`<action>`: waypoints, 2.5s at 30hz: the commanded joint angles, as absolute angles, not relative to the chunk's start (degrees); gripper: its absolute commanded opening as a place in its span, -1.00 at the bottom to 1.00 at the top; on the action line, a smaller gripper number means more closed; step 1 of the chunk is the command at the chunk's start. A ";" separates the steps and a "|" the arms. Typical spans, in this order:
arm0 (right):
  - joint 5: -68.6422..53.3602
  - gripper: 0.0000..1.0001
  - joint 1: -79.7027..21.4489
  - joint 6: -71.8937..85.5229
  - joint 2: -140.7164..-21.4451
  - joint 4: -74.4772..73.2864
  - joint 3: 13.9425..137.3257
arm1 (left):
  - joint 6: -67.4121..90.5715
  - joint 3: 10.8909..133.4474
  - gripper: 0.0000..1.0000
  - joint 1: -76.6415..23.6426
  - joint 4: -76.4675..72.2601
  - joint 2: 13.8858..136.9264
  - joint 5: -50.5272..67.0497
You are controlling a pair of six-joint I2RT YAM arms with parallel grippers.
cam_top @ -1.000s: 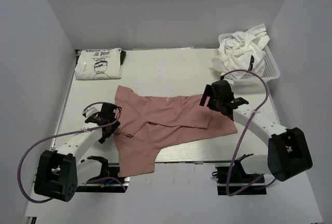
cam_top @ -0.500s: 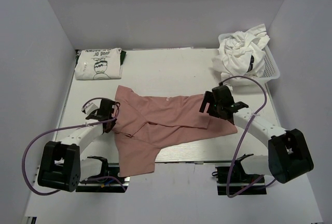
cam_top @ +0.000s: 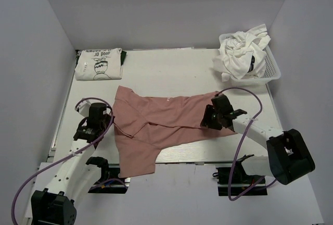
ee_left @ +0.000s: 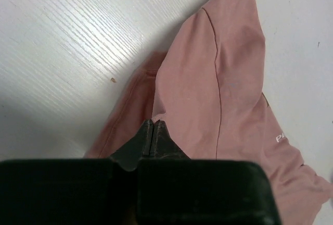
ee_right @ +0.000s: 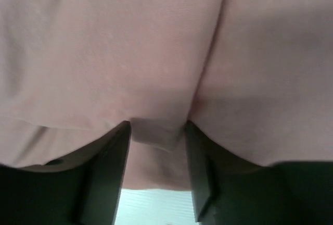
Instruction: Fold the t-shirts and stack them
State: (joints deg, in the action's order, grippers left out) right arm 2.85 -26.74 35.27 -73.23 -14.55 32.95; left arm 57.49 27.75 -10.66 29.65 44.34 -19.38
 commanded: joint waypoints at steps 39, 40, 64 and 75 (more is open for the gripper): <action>5.57 -1.00 -26.98 19.26 -40.69 -25.58 88.83 | 37.62 85.08 -1.00 -10.81 25.05 36.83 -14.41; 2.49 -1.00 -26.81 18.90 -40.87 -26.79 90.16 | 36.40 89.78 -1.00 -10.81 25.66 36.83 -14.41; 17.39 -1.00 -26.10 18.19 -54.12 -18.38 80.17 | 26.10 98.37 -1.00 -10.29 23.21 64.31 -18.72; 6.16 -0.19 -16.18 22.33 -96.29 -13.25 78.36 | 25.66 94.12 0.16 -10.28 17.31 107.82 -19.34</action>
